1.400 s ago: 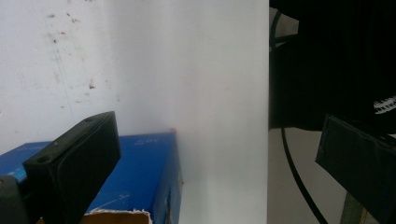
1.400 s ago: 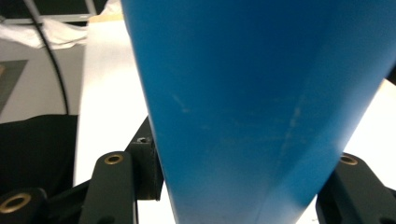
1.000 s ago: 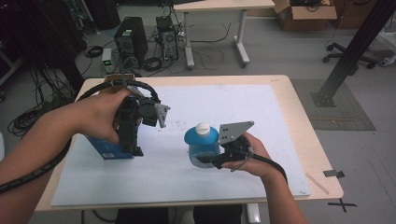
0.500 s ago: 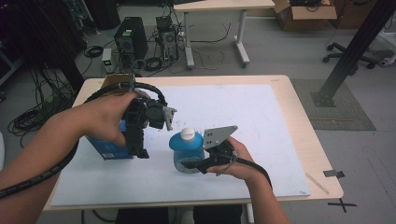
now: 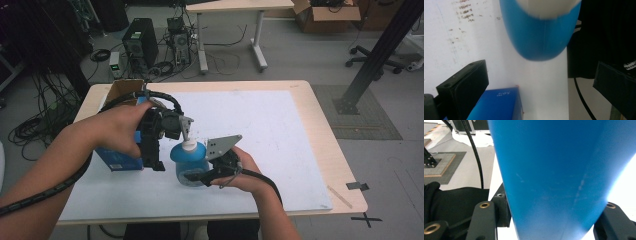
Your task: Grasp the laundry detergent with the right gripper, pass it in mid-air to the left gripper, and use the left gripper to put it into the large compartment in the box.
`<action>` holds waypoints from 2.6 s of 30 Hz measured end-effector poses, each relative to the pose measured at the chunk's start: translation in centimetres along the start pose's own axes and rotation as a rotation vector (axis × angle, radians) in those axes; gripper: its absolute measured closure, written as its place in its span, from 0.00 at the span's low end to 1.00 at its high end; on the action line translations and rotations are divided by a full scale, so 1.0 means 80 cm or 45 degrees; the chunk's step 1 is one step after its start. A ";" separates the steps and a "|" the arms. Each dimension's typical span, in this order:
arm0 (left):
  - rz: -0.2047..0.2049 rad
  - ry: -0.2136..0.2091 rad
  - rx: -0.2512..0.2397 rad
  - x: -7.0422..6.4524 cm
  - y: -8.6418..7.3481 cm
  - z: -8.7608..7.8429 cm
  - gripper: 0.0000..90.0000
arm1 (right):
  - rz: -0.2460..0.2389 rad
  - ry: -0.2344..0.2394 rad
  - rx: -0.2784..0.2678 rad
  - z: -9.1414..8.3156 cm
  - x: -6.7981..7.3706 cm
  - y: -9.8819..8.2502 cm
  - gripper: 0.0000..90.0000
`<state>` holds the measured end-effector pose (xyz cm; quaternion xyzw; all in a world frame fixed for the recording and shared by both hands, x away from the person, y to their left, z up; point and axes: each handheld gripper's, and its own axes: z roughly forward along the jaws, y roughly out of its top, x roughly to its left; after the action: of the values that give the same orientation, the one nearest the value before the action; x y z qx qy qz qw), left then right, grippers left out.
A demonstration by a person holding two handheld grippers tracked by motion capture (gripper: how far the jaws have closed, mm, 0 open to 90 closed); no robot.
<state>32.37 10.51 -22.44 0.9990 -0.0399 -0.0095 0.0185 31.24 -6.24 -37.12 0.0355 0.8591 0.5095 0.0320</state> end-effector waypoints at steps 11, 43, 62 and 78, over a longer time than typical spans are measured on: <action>-0.004 -0.007 0.019 0.004 0.002 0.017 0.00 | 0.006 0.021 -0.013 0.029 -0.002 0.000 0.49; 0.022 0.066 0.014 -0.006 0.010 0.027 0.03 | 0.013 0.013 -0.054 0.048 0.000 0.020 0.49; -0.001 0.097 0.034 -0.007 0.016 0.026 0.16 | 0.014 -0.002 -0.059 0.045 -0.002 0.019 0.49; -0.014 0.106 0.041 -0.008 0.021 0.020 0.32 | 0.006 -0.015 -0.054 0.045 -0.003 0.022 0.49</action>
<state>31.58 8.79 -23.96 0.9989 -0.0336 0.0325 0.0041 31.82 -2.27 -37.26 0.0398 0.8479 0.5274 0.0366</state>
